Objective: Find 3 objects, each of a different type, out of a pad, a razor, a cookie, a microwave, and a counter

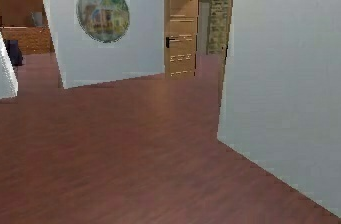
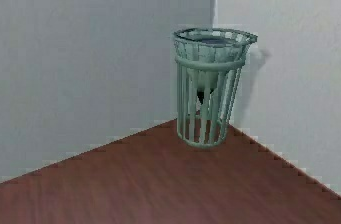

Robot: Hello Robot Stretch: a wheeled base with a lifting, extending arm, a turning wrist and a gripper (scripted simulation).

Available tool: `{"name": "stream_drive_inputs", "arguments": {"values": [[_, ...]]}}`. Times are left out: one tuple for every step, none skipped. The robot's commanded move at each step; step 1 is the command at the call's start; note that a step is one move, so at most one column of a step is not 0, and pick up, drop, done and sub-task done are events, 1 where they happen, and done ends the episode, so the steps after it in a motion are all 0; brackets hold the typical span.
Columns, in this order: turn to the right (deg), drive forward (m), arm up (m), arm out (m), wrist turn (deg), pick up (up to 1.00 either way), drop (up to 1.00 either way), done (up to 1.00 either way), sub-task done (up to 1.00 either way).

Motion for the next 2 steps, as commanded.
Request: {"name": "stream_drive_inputs", "arguments": {"values": [[0.0, 1.0, 0.0, 0.0, 0.0, 0.0, 0.0, 0.0, 0.0], [0.0, 1.0, 0.0, 0.0, 0.0, 0.0, 0.0, 0.0, 0.0]]}}
